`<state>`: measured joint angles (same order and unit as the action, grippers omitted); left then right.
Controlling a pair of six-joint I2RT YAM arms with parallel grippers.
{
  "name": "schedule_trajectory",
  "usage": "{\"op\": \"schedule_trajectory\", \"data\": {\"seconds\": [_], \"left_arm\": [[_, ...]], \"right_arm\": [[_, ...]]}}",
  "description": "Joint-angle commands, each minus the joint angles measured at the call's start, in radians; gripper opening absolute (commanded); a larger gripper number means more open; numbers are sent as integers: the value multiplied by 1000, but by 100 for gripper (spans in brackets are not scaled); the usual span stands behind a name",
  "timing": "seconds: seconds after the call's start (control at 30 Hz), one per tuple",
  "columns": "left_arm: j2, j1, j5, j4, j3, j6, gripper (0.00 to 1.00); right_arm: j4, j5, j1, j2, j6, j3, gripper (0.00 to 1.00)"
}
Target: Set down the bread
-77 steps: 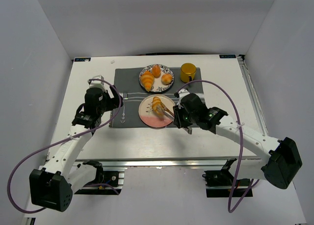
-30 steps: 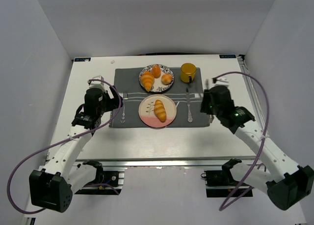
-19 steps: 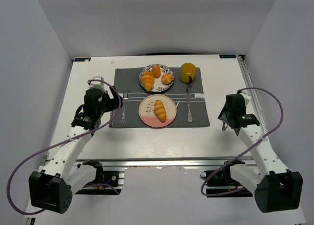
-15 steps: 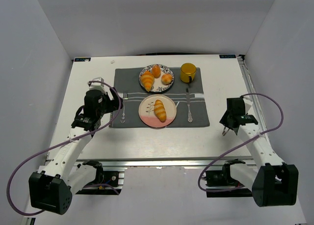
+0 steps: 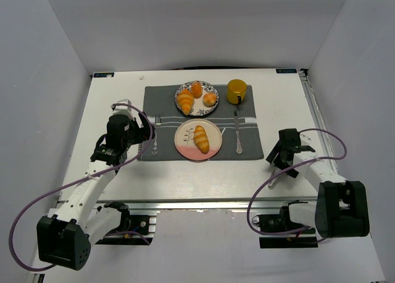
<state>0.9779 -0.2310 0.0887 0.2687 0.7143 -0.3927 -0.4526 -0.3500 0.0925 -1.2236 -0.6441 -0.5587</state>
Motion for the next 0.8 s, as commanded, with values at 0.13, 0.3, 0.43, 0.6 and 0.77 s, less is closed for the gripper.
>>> {"op": "schedule_trajectory", "data": {"seconds": [0.13, 0.3, 0.43, 0.6, 0.77], "left_arm": [[1, 2, -9, -10, 13, 15, 98], [19, 2, -6, -17, 23, 18, 98], [39, 2, 0, -17, 39, 22, 98], [7, 2, 66, -26, 53, -1, 98], [-47, 2, 124, -28, 50, -14, 98]], "right_arm": [[-92, -6, -4, 128, 9, -124, 89], [-156, 16, -2, 197, 109, -294, 89], [-170, 159, 0, 219, 171, -421, 89], [182, 649, 33, 292, 109, -304, 88], [215, 517, 220, 230, 136, -322, 89]]}}
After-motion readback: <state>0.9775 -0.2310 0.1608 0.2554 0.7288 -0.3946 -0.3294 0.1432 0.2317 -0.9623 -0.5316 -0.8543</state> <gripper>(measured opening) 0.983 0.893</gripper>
